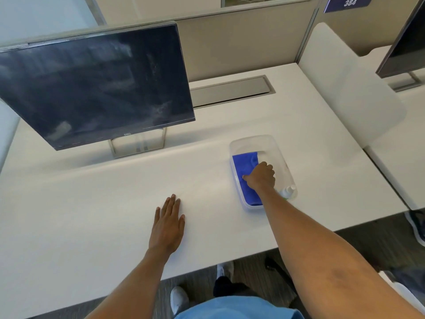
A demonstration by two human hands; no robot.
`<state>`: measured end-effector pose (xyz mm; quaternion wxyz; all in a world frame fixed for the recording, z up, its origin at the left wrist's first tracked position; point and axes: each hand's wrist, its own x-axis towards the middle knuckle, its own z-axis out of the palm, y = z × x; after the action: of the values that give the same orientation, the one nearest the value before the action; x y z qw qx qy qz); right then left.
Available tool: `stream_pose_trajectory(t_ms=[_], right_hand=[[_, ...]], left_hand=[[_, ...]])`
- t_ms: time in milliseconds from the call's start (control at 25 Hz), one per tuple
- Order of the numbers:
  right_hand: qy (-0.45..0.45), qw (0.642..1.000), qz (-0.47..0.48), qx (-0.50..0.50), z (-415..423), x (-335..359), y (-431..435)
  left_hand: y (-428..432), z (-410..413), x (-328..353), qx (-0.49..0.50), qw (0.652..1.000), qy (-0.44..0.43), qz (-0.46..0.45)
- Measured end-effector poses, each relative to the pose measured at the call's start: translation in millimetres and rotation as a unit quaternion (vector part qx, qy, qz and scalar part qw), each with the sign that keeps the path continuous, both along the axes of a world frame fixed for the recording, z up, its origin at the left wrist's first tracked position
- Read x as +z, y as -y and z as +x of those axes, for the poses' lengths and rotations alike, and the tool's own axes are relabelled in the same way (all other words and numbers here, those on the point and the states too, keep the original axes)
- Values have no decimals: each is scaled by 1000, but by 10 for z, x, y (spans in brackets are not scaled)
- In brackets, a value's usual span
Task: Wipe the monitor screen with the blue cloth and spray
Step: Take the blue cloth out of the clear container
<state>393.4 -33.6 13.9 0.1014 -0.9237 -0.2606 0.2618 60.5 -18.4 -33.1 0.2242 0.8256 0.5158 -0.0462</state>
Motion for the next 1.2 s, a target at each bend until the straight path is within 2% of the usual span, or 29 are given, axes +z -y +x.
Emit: stream_pose_trajectory(t_ms=[200,480,800,1080,1200], right_hand=[[-61,997,23,-46,19,5,-44],[-92,990,86,-57,45,97,-42],[49,972,219,-62,-100,337,6],[169,924,338,-55,-343,1034,-124],[140,905,401,-28,-612,1332,-279]], left_hand=[[5,6,-31,2,1000,1,6],[5,-11,-63,-2,1000,3,9],[-28,-69,-93,-27,1000,0,14],[-121,-300,-124,-61,998,7,26],[-221,-462,-101,-40,999,-6,35]])
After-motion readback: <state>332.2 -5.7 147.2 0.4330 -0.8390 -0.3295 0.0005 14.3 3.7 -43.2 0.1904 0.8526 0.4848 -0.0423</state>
